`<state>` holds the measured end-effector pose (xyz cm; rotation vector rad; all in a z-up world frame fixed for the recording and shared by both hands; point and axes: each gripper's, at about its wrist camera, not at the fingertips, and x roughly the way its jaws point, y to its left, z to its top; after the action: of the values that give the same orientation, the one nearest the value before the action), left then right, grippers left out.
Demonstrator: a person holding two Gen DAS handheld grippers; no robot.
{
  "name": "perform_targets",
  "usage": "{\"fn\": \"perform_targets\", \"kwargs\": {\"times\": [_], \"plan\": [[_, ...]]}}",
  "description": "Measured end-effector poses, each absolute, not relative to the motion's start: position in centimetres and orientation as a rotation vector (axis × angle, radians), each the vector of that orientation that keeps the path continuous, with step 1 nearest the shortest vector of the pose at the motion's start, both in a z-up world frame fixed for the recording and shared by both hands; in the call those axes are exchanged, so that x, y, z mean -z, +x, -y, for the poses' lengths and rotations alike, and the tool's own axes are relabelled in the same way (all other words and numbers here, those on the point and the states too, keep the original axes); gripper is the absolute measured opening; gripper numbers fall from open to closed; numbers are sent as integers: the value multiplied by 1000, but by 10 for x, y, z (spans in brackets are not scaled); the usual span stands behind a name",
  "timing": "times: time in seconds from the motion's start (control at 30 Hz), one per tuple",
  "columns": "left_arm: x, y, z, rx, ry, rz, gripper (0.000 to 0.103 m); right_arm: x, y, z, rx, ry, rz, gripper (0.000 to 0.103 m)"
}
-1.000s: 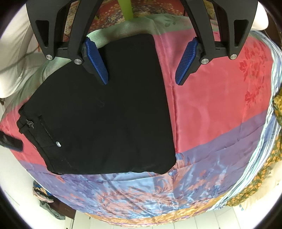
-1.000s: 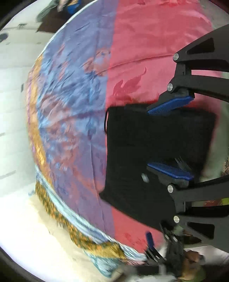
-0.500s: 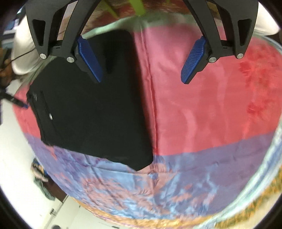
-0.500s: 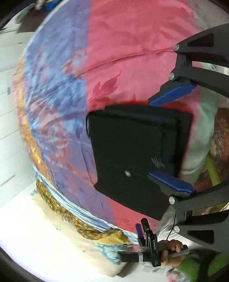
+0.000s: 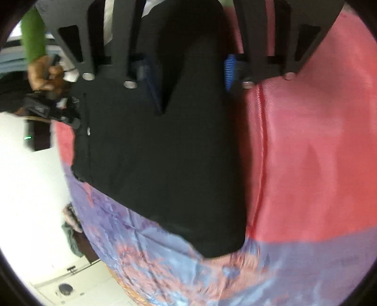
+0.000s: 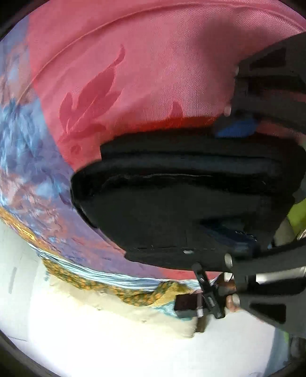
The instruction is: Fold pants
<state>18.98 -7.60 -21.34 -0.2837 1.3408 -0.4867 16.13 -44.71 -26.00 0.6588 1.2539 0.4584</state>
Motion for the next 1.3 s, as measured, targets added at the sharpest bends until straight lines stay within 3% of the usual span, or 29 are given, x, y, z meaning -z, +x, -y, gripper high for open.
{"fn": "perform_targets", "kwargs": {"times": [0.07, 0.17, 0.43, 0.53, 0.6, 0.63, 0.7, 0.8, 0.83, 0.87, 0.93, 0.97, 1.07, 1.3], "plan": [[195, 186, 83, 491, -237, -1300, 23, 241, 160, 438, -473, 597, -1219, 38], [165, 193, 85, 517, -237, -1249, 22, 210, 162, 425, -520, 592, -1156, 33], [91, 270, 49, 433, -207, -1059, 22, 155, 253, 377, -642, 574, -1008, 32], [86, 311, 47, 382, -184, -1008, 22, 151, 298, 368, -638, 563, -972, 32], [94, 330, 52, 351, -144, -989, 28, 159, 326, 368, -619, 575, -969, 33], [103, 340, 56, 318, -99, -988, 35, 165, 340, 368, -588, 560, -978, 36], [126, 350, 61, 204, 2, -994, 57, 179, 354, 378, -472, 483, -1020, 46], [147, 339, 48, 127, 35, -1006, 62, 198, 351, 407, -236, 351, -1073, 50], [150, 329, 43, 117, 26, -988, 64, 198, 345, 415, -192, 321, -1075, 59], [151, 318, 37, 93, 28, -965, 73, 196, 336, 421, -141, 278, -1072, 75], [147, 295, 30, 28, 47, -918, 86, 191, 313, 427, -74, 190, -1061, 97], [144, 285, 28, 6, 51, -900, 90, 187, 302, 426, -61, 164, -1054, 102], [132, 259, 32, 6, 51, -882, 97, 172, 267, 416, -37, 107, -1017, 103], [90, 202, 42, 20, 13, -806, 99, 127, 191, 346, -51, 29, -882, 103]]}}
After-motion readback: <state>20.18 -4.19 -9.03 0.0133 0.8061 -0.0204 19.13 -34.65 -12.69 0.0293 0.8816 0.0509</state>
